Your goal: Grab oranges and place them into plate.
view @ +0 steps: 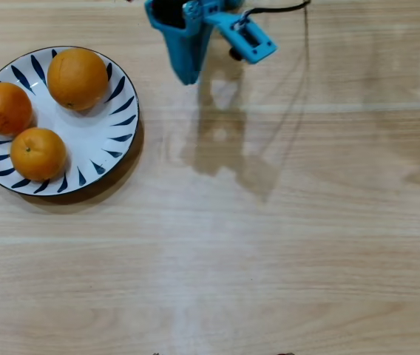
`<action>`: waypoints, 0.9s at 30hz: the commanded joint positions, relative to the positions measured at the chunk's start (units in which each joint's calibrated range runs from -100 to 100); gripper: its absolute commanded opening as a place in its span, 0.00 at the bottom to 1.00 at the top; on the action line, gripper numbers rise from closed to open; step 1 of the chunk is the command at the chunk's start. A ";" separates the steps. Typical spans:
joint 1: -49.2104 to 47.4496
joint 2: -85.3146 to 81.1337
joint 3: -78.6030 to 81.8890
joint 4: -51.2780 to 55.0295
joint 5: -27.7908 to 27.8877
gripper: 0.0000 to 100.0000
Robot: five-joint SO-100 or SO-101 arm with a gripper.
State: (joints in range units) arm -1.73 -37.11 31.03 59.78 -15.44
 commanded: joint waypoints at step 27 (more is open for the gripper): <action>-12.14 -62.29 66.61 -3.35 8.96 0.02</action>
State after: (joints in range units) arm -14.14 -98.73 97.26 56.85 -6.36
